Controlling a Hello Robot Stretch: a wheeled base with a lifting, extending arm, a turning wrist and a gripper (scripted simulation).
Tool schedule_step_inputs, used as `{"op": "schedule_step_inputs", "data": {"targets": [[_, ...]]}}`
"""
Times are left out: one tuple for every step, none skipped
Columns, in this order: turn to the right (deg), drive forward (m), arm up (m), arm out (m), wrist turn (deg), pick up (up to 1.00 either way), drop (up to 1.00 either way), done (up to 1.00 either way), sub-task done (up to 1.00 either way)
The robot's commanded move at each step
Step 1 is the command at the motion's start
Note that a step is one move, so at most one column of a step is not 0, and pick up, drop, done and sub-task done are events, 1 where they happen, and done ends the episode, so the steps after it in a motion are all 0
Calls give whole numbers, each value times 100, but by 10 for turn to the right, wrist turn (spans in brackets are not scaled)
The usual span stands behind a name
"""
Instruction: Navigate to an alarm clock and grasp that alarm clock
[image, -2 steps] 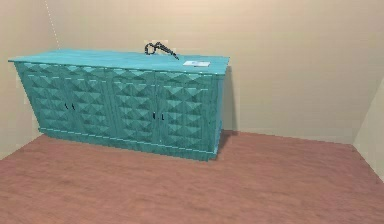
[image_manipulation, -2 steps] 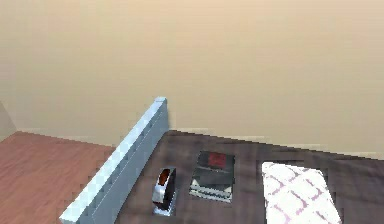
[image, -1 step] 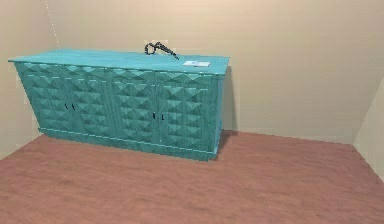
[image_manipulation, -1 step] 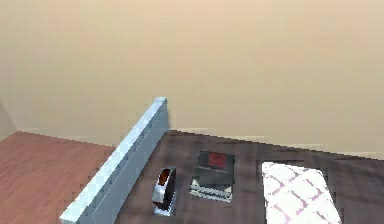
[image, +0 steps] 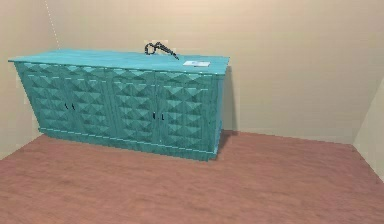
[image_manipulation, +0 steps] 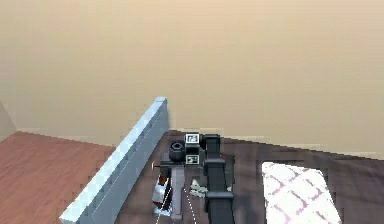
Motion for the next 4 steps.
{"op": "schedule_step_inputs", "data": {"targets": [[0,0,0,0,450,0,0,0,0],[0,0,0,0,450,0,0,0,0],[0,0,0,0,450,0,0,0,0],[0,0,0,0,120,0,0,0,0]]}}
